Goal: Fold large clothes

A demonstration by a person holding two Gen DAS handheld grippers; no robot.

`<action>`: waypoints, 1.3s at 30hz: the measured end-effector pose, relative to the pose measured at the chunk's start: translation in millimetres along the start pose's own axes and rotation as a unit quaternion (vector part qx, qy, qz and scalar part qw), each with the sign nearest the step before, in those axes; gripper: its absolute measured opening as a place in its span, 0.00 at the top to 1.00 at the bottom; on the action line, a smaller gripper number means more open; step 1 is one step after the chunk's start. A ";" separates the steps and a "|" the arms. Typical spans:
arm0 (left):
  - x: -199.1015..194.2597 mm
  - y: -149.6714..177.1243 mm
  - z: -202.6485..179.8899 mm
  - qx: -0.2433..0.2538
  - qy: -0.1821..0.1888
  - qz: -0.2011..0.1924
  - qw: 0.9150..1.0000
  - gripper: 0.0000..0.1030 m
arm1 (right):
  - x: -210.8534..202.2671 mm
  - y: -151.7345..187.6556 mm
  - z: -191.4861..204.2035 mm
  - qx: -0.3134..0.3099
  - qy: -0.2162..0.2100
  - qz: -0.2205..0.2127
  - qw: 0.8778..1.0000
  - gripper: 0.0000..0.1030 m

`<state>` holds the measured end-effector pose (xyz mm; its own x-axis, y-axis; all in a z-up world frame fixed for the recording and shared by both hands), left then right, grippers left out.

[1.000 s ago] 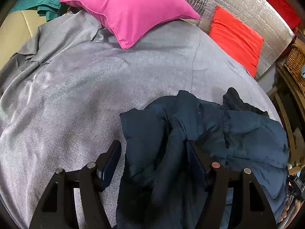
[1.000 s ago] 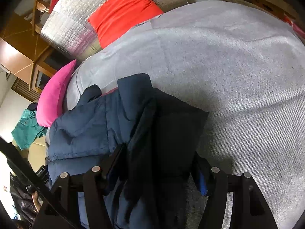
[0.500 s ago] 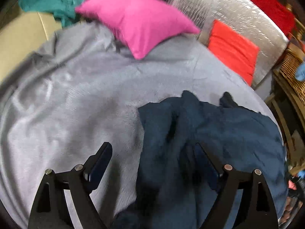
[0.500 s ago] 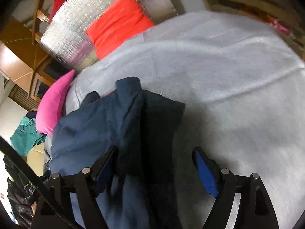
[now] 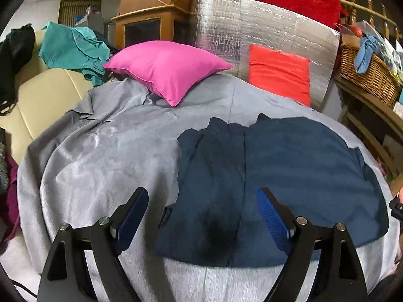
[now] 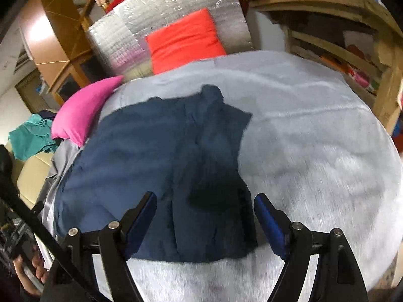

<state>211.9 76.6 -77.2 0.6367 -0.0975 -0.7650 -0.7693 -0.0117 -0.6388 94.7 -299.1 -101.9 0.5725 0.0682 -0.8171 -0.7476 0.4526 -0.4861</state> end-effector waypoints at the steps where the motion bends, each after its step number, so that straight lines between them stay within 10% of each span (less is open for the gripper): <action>1: -5.5 4.8 -0.9 0.000 -0.005 -0.008 1.000 0.14 | -3.8 3.2 -0.8 0.005 -0.004 -0.006 1.000 0.20; 18: -69.4 51.1 -62.3 0.113 -0.045 -0.135 0.983 0.14 | -58.5 53.4 26.3 -0.030 -0.001 -0.099 0.995 0.20; 39: -97.1 60.1 -57.8 0.073 -0.042 -0.168 0.982 0.14 | -59.0 84.5 57.0 -0.067 -0.033 -0.096 0.993 0.20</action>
<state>100.7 27.8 -36.5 0.8605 -0.0304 -0.5086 -0.5025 0.1138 -0.8570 16.9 -214.2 -77.1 0.7262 0.0515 -0.6856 -0.6580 0.3411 -0.6713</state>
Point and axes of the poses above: each gripper's, at about its wrist camera, not at the fingertips, and x roughly the way its jaws point, z to its left, y to its underside, the point moved 6 cm from there along x, roughly the way its jaws point, and after that the axes turned 11 degrees about z, right-handed, at the moved point
